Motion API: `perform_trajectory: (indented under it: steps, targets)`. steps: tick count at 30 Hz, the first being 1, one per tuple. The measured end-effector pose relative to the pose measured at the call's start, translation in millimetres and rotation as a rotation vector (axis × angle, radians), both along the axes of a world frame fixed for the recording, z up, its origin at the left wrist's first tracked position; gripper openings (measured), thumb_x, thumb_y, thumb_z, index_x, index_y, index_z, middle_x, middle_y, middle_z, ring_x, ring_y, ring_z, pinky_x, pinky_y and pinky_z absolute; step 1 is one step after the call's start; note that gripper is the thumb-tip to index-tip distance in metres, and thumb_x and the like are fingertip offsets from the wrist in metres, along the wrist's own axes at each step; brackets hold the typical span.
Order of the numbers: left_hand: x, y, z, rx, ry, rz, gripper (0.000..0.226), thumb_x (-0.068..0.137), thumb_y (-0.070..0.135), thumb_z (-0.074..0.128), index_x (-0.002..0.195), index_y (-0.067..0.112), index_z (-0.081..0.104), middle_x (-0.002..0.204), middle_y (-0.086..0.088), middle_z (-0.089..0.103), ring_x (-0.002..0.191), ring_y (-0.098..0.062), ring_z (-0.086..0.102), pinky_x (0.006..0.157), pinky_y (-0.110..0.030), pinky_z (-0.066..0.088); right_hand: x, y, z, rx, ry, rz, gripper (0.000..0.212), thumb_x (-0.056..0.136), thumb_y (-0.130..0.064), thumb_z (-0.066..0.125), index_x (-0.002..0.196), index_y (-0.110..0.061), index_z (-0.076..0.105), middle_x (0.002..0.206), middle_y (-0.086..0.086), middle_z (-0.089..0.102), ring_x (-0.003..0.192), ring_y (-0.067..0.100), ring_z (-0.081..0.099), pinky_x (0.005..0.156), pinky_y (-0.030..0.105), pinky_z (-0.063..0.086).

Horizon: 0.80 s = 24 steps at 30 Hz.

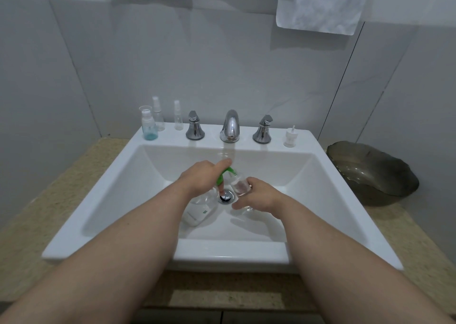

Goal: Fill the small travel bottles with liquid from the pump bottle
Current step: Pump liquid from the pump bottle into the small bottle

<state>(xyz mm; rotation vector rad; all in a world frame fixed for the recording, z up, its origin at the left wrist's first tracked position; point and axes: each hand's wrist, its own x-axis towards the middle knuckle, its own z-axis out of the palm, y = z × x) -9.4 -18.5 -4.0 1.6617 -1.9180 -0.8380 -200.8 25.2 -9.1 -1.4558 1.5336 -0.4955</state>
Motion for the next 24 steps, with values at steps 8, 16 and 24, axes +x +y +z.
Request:
perform_trajectory:
  steps: [8, 16, 24]
  targets:
    - [-2.4, -1.2, -1.0, 0.004, -0.006, -0.024, 0.078, 0.082, 0.076, 0.031, 0.054, 0.018, 0.074, 0.077, 0.001, 0.074, 0.083, -0.024, 0.064, 0.101, -0.047, 0.049, -0.7, 0.6, 2.9, -0.02, 0.025, 0.008, 0.03, 0.076, 0.002, 0.074, 0.098, -0.016, 0.063, 0.086, -0.004, 0.06, 0.072, 0.013, 0.057, 0.055, 0.017, 0.046]
    - [-0.7, -2.0, -2.0, -0.004, -0.008, -0.024, 0.079, 0.078, 0.078, 0.028, 0.056, 0.019, 0.075, 0.077, 0.002, 0.074, 0.085, -0.024, 0.065, 0.099, -0.047, 0.05, -0.9, -0.4, 3.4, -0.01, 0.031, -0.016, 0.03, 0.076, -0.002, 0.062, 0.105, -0.01, 0.066, 0.084, 0.001, 0.063, 0.064, 0.013, 0.051, 0.039, 0.013, 0.034]
    - [-0.8, -5.2, 0.0, 0.009, -0.018, -0.053, 0.067, 0.092, 0.054, 0.033, 0.055, 0.016, 0.073, 0.057, 0.008, 0.067, 0.073, -0.026, 0.054, 0.081, -0.039, 0.049, -0.6, -2.8, -0.6, -0.019, 0.027, -0.006, 0.035, 0.074, -0.005, 0.081, 0.099, -0.016, 0.059, 0.086, -0.007, 0.061, 0.074, 0.011, 0.056, 0.062, 0.021, 0.045]
